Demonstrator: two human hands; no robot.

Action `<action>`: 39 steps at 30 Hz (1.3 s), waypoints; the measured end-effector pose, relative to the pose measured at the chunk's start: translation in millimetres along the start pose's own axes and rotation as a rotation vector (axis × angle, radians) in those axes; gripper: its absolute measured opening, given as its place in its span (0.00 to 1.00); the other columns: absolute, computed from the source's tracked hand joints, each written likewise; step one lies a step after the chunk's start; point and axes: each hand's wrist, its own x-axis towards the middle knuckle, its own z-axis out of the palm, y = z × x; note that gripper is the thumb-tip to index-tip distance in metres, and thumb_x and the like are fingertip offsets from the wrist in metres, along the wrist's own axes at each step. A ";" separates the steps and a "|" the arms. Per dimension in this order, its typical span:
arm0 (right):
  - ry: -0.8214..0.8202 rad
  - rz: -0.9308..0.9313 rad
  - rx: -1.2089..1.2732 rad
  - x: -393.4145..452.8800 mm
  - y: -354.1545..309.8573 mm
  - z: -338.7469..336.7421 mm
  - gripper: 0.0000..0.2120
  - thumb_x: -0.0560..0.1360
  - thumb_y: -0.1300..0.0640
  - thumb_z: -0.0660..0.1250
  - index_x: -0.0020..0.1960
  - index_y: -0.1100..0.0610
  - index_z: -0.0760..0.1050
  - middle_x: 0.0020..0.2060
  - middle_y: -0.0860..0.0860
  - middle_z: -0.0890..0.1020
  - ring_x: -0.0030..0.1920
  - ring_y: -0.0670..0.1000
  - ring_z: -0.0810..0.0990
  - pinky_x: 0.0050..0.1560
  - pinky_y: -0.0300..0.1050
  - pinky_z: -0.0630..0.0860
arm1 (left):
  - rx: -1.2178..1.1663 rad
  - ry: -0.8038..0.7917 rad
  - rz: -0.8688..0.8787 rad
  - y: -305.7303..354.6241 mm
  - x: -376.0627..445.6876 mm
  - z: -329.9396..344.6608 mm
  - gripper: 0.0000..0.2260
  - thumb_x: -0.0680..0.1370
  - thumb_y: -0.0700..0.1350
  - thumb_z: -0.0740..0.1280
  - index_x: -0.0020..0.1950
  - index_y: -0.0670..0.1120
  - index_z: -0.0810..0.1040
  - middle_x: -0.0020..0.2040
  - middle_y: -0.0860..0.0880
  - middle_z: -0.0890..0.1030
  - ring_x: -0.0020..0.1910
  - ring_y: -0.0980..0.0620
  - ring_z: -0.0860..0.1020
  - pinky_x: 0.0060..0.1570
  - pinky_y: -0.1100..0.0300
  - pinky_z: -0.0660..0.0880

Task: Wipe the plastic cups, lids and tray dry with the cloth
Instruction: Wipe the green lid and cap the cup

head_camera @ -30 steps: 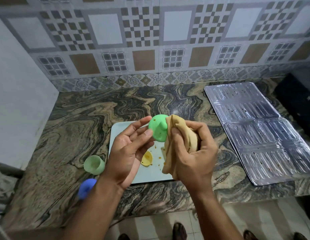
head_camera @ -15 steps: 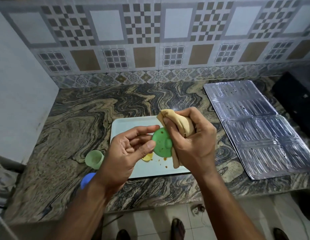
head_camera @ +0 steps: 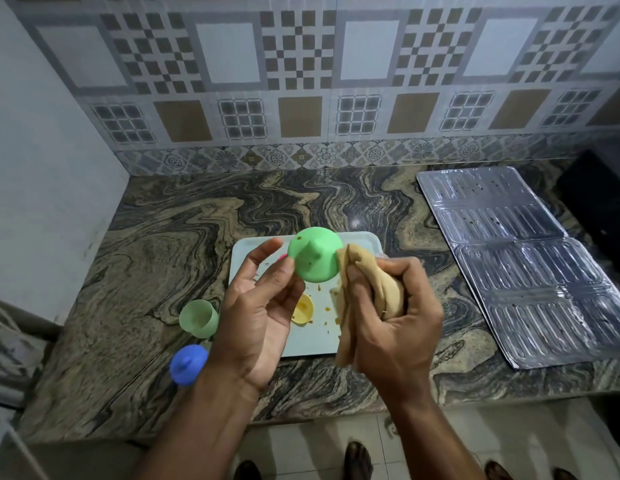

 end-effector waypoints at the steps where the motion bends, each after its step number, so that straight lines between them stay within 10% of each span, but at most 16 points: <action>1: 0.010 0.022 0.044 1.0 0.0 -3.3 0.10 0.76 0.59 0.77 0.47 0.49 0.77 0.38 0.42 0.83 0.35 0.41 0.81 0.35 0.39 0.78 | 0.006 -0.017 0.000 3.2 0.5 -2.4 0.16 0.72 0.38 0.70 0.58 0.49 0.81 0.47 0.48 0.87 0.41 0.57 0.83 0.43 0.66 0.81; 39: -0.488 0.320 0.308 64.8 -24.2 -0.3 0.10 0.76 0.61 0.78 0.49 0.63 0.77 0.37 0.45 0.83 0.36 0.41 0.78 0.37 0.36 0.77 | 0.171 -0.350 -0.064 50.7 10.8 -20.6 0.27 0.67 0.40 0.83 0.64 0.45 0.79 0.51 0.40 0.86 0.47 0.48 0.86 0.51 0.57 0.84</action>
